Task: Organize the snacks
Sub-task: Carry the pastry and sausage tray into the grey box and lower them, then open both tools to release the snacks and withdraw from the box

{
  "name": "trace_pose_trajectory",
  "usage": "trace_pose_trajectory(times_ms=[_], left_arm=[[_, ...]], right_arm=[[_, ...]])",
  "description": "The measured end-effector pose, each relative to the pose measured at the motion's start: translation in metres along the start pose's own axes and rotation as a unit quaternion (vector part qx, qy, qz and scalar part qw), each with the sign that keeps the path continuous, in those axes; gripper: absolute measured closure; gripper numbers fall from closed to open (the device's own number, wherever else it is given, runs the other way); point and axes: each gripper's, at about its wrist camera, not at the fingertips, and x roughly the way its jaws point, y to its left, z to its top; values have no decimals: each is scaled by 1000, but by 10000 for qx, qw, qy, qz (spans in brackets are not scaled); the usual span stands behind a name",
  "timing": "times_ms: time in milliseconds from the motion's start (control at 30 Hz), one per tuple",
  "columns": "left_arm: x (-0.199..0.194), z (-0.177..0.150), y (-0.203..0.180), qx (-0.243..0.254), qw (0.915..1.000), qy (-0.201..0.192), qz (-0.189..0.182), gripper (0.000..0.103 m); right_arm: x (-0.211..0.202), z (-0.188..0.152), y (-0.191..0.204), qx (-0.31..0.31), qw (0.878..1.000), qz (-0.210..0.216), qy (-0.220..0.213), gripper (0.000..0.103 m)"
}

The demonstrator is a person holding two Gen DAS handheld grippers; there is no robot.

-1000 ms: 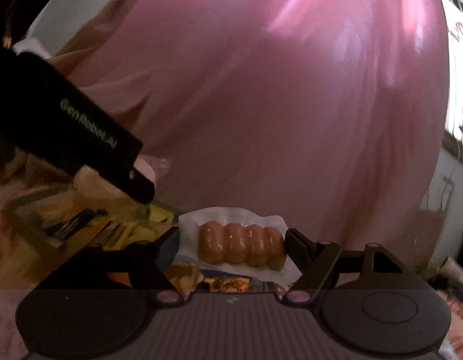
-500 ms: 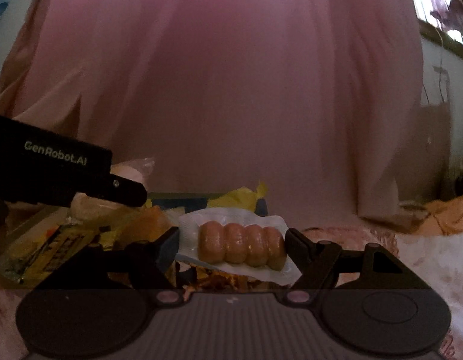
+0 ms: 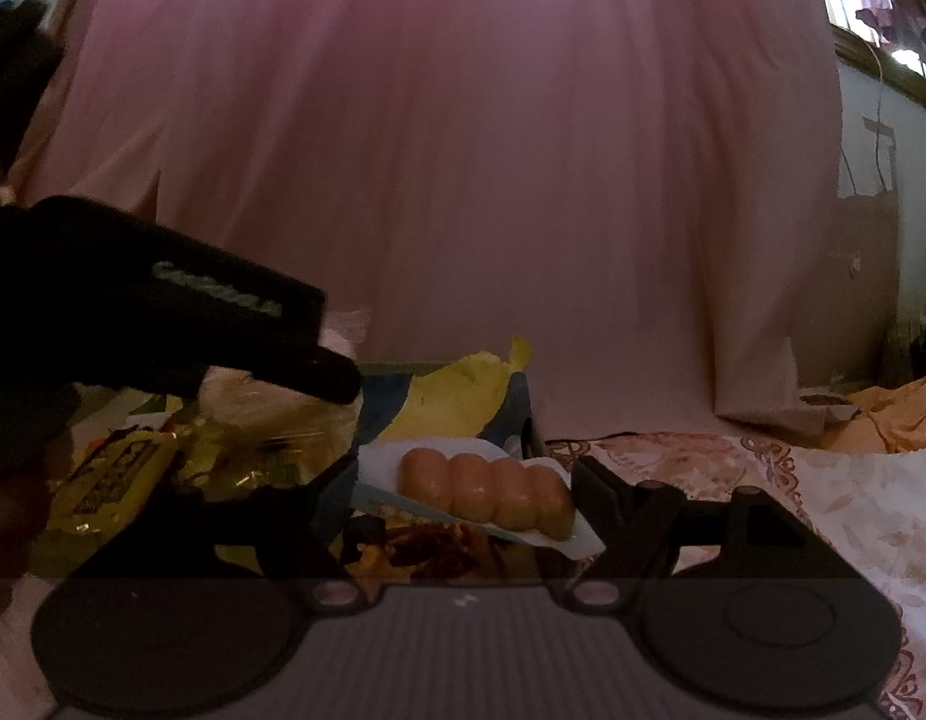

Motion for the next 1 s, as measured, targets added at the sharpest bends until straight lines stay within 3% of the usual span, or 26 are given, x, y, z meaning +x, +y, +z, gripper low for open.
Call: trace_pose_trajectory(times_ms=[67,133,367,500,733,1000], left_arm=[[3,0,-2,15,10000,36,25,28],[4,0,-4,-1,10000,55,58,19],[-2,2,-4,-129,9999,-7,48,11],[-11,1,-3,-166,9998,-88,59,2],[-35,4,1,-322,9990,-272,127,1],[-80,8,9,-511,9966,-600,221,1]], right_arm=[[0,-1,2,-34,10000,5,14,21],[3,-1,2,-36,10000,14,58,20],[1,1,4,-43,9999,108,45,12],[-4,3,4,6,9999,146,17,7],[-26,12,1,104,9997,160,-174,0],[-57,32,3,185,9988,190,-406,0]])
